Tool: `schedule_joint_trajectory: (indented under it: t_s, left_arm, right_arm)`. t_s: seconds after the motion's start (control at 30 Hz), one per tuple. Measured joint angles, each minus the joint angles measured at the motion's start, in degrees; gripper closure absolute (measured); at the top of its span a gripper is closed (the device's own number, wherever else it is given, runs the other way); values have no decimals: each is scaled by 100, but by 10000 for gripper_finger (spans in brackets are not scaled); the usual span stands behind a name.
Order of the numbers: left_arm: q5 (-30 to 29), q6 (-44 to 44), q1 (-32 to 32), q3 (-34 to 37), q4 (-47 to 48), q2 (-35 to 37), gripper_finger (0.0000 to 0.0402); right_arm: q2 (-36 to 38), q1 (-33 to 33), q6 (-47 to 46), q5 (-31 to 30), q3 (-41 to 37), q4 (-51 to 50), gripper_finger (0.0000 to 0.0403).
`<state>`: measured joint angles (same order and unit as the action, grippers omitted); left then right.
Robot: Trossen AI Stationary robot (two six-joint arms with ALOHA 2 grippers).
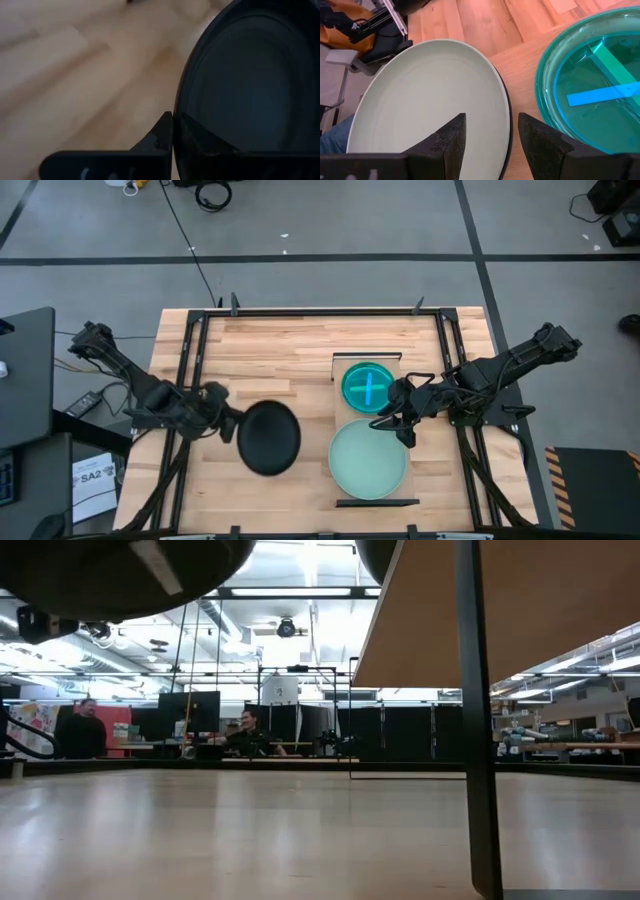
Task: Place and stack plates onto a shelf
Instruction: Put the black plate on the top of the gray plate on the shelf
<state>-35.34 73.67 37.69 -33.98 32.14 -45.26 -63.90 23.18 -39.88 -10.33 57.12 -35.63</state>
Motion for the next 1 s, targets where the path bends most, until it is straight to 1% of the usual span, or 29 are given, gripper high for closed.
schedule_joint_trajectory:
  t_s: [0.17, 0.33, 0.43, 0.57, 0.7, 0.8, 0.9, 1.0]
  left_arm:
    - [-822, 0, -2, -2, 78, 181, 383]
    - [-1740, 2, -7, -2, 82, 196, 383]
    - [-2231, 20, -133, -2, 81, 178, 383]
    - [-2796, 24, -460, -2, 74, 180, 384]
    - [-3182, 17, -901, -2, 10, 180, 384]
    - [-3340, -135, -1232, -2, -189, 178, 384]
    - [-3382, -673, -1535, -4, -721, 107, 384]
    - [-3380, -1398, -1791, -7, -1489, -43, 385]
  right_arm:
    - [0, 0, 0, 0, 0, 1, 217]
    - [0, -53, 2, -94, -2, 183, 217]
    - [0, -163, 207, -330, -2, 568, 217]
    - [0, -367, 874, -778, 0, 1311, 217]
    - [0, -638, 1625, -1360, -2, 2151, 217]
    - [0, -908, 2113, -1724, -1, 2745, 217]
    - [-3, -1224, 2347, -1852, -1, 3210, 217]
    - [-74, -1529, 2402, -1861, -2, 3548, 217]
